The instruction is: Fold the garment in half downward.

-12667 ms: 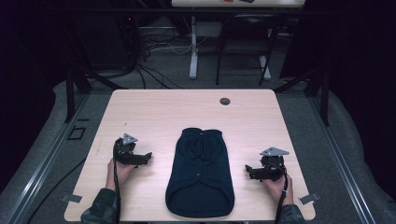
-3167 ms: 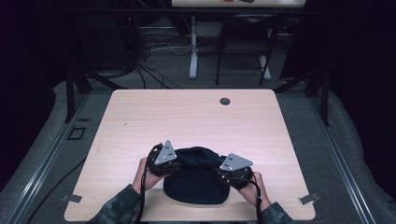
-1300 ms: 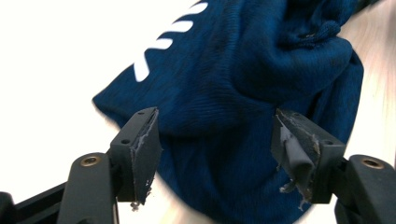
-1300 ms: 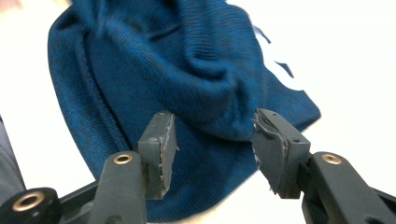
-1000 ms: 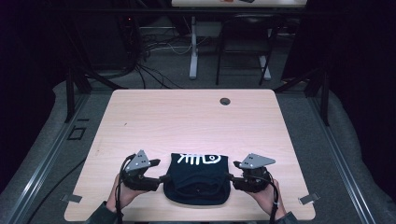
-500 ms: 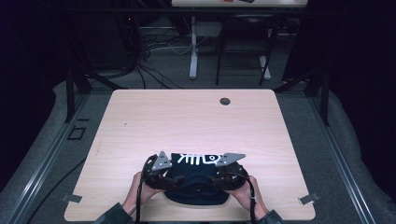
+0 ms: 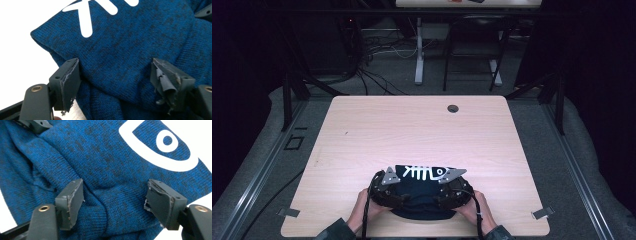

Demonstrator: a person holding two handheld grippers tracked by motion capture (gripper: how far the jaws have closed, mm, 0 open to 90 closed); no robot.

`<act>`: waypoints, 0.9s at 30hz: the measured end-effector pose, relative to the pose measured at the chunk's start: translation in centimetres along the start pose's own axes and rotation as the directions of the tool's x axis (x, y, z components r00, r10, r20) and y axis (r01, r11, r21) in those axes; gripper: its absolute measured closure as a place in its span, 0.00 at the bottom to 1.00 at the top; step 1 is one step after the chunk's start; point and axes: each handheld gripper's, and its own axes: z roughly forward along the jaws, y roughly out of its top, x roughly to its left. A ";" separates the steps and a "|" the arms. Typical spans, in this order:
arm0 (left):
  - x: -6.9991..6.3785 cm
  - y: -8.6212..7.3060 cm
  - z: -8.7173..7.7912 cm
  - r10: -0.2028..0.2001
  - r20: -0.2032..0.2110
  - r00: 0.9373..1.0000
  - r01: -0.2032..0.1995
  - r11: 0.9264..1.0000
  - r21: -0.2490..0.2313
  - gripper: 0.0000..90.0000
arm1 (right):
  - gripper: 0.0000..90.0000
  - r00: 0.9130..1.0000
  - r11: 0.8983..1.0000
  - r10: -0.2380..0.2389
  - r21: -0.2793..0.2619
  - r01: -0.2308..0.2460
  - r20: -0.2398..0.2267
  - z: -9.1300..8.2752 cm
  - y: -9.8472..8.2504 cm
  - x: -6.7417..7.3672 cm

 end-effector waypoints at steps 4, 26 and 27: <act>0.1 0.0 0.2 -0.022 0.001 1.000 0.022 1.000 0.004 0.24 | 0.29 1.000 1.000 -0.007 -0.003 0.007 0.005 0.3 0.0 -0.4; 1.5 1.2 1.9 -0.041 -0.030 0.999 0.041 0.999 -0.010 0.16 | 0.08 0.998 0.999 0.047 0.008 -0.047 0.043 2.3 1.0 -3.7; 1.5 1.1 1.9 -0.039 -0.030 0.999 0.039 0.999 -0.011 0.16 | 0.08 0.998 0.999 0.047 0.008 -0.047 0.043 2.3 1.0 -3.7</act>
